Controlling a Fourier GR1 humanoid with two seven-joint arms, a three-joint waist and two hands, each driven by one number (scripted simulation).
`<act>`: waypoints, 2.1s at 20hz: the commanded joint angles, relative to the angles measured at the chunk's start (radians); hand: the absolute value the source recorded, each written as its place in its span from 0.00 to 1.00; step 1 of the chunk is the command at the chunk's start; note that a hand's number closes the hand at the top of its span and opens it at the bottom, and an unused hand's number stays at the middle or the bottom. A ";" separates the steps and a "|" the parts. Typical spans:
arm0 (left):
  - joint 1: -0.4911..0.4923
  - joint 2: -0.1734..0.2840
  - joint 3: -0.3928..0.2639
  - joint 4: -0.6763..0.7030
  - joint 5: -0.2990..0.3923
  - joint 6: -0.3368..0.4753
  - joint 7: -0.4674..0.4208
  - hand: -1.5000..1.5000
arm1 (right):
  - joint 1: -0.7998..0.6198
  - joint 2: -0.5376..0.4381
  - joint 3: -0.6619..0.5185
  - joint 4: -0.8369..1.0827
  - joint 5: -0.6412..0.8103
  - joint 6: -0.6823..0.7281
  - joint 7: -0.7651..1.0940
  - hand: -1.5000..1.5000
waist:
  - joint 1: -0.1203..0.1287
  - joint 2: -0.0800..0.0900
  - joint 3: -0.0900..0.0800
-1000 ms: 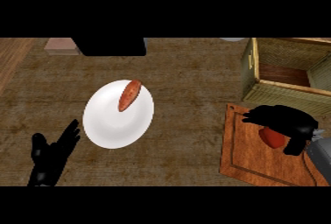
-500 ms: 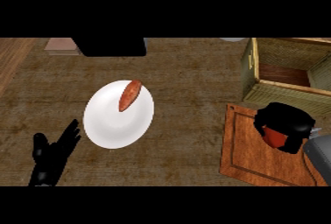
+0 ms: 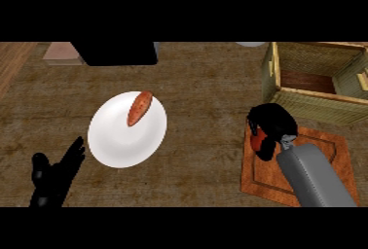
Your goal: Pick the bell pepper from the cutting board and place it in the basket
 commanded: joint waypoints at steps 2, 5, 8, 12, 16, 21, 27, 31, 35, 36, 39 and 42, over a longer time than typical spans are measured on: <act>-0.002 -0.009 -0.015 0.002 0.008 0.004 0.075 0.50 | -0.037 0.204 0.040 -0.149 0.025 -0.004 0.411 1.00 | 0.010 0.005 -0.006; 0.004 -0.007 -0.007 0.034 0.007 -0.004 0.057 0.50 | -0.059 0.208 0.042 -0.263 -0.112 -0.075 0.552 1.00 | 0.024 0.011 -0.004; -0.001 0.000 -0.011 0.037 0.001 -0.013 0.046 0.50 | -0.126 0.210 -0.083 -0.385 -0.319 -0.250 0.556 1.00 | 0.026 0.009 0.001; -0.012 -0.018 -0.027 0.063 -0.022 -0.002 0.029 0.50 | -0.243 0.211 -0.029 -0.532 -0.316 -0.391 0.743 1.00 | 0.026 0.011 -0.005; -0.005 -0.028 -0.013 0.102 -0.017 -0.006 0.006 0.50 | -0.395 0.212 -0.041 -0.644 -0.280 -0.358 0.988 1.00 | 0.019 0.012 -0.007; -0.013 -0.040 -0.018 0.058 -0.024 0.011 0.047 0.50 | -0.559 0.148 -0.183 -0.672 -0.226 -0.158 1.109 1.00 | 0.016 0.016 -0.005; -0.036 -0.016 0.023 0.079 0.006 -0.029 0.047 0.50 | -0.713 0.016 -0.379 -0.554 -0.288 -0.127 1.057 1.00 | 0.021 0.021 -0.005; -0.048 -0.050 -0.003 0.075 -0.031 0.008 0.051 0.50 | -0.707 -0.059 -0.442 -0.518 -0.329 -0.066 1.021 1.00 | 0.013 0.021 -0.004; 0.013 -0.025 -0.003 0.018 -0.022 -0.022 0.063 0.50 | -0.737 -0.120 -0.502 -0.376 -0.341 -0.103 0.959 1.00 | 0.032 0.023 -0.004; 0.055 -0.036 -0.016 -0.002 -0.028 -0.020 0.039 0.50 | -0.697 -0.143 -0.509 -0.381 -0.366 -0.074 0.922 1.00 | 0.031 0.022 -0.004; 0.017 -0.052 -0.018 0.031 -0.045 -0.017 0.030 0.50 | -0.758 -0.170 -0.495 -0.281 -0.339 -0.114 0.899 1.00 | 0.034 0.024 -0.005; -0.002 -0.035 0.015 0.064 -0.016 -0.056 0.015 0.50 | -0.731 -0.221 -0.540 -0.172 -0.372 -0.147 0.782 1.00 | 0.036 0.027 -0.005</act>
